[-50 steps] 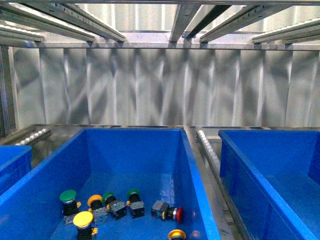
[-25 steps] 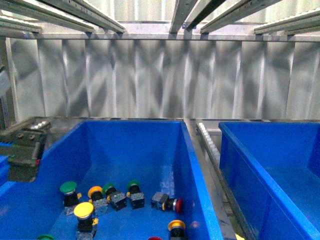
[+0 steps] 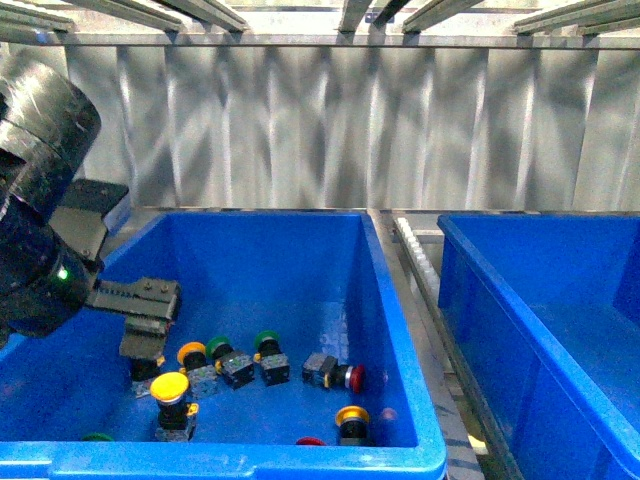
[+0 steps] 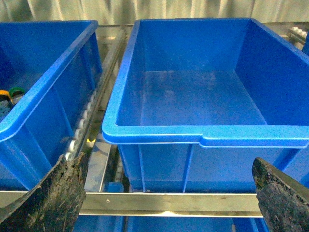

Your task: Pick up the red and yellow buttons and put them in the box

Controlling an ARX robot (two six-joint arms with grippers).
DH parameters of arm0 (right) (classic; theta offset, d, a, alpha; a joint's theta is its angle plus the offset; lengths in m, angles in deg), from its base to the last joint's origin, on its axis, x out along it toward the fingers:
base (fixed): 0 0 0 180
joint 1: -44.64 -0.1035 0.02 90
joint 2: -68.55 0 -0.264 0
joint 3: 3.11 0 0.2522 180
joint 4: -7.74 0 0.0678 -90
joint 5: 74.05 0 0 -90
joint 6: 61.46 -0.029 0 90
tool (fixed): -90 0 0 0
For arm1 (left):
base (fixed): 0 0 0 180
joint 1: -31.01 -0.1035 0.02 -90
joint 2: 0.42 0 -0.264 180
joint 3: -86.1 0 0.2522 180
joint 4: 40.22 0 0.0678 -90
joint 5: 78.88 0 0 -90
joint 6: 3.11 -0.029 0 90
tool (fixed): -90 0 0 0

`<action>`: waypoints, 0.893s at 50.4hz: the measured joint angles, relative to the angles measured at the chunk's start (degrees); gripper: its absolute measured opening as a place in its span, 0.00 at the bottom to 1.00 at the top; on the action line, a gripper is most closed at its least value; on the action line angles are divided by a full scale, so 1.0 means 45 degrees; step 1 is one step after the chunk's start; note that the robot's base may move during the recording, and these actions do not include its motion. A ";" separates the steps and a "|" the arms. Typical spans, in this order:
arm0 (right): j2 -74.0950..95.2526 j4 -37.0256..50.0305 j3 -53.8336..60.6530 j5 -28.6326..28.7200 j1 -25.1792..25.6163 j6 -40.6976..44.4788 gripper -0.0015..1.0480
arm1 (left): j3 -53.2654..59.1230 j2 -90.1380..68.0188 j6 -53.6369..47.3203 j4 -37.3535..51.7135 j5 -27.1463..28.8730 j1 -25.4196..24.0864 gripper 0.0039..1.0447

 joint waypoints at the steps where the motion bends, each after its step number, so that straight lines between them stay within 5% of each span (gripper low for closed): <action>1: 0.0000 0.0000 0.0000 0.0005 0.0000 0.0000 0.94 | -0.0087 -0.0160 0.0136 -0.0068 -0.0160 -0.0010 0.93; 45: 0.0000 0.0000 0.0005 0.0005 0.0000 0.0000 0.94 | -0.3531 -0.4099 0.1117 -0.0855 -0.0155 0.0257 0.93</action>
